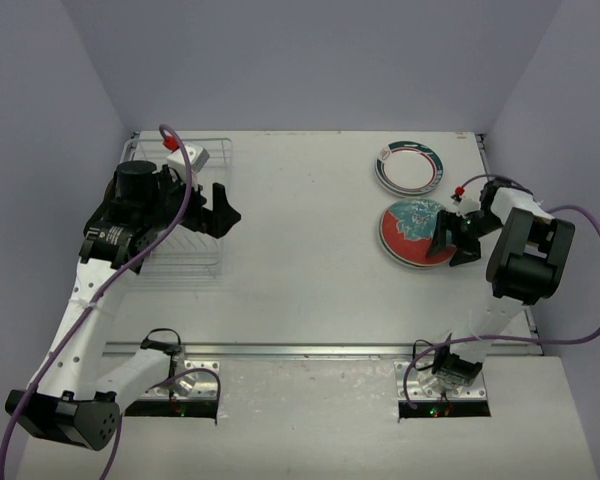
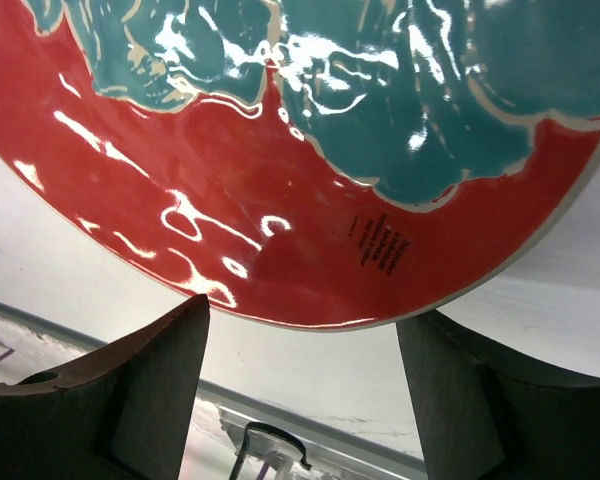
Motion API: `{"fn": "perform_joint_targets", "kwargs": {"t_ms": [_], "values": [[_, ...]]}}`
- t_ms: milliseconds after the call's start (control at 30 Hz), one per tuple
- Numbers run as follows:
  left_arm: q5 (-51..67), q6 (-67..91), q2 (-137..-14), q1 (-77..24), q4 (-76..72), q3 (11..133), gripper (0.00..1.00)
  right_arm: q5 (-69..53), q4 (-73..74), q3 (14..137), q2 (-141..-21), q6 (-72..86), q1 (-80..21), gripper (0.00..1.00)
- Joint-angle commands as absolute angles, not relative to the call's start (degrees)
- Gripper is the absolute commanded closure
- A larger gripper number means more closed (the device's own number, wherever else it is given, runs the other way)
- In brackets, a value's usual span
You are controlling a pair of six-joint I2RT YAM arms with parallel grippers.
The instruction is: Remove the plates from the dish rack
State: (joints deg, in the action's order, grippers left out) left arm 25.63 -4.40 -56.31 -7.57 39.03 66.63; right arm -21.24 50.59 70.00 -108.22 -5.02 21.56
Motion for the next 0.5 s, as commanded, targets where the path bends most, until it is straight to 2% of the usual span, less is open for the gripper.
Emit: {"fn": "perform_joint_targets", "kwargs": {"t_ms": [0,233,467], "values": [[25.75,-4.01,-56.10,-7.91,37.94,68.52,0.00,-23.29,52.62,71.54,-108.13,-6.56,19.66,0.25],[22.35,-4.04,-56.17,-7.91,38.50,69.09,0.00,-22.65,52.64,69.78,-106.68,-6.35,18.46,0.25],[9.91,-3.43,-56.38,-7.91,37.94,69.63,0.00,-16.75,52.47,67.52,-101.88,-9.21,18.46,0.24]]}}
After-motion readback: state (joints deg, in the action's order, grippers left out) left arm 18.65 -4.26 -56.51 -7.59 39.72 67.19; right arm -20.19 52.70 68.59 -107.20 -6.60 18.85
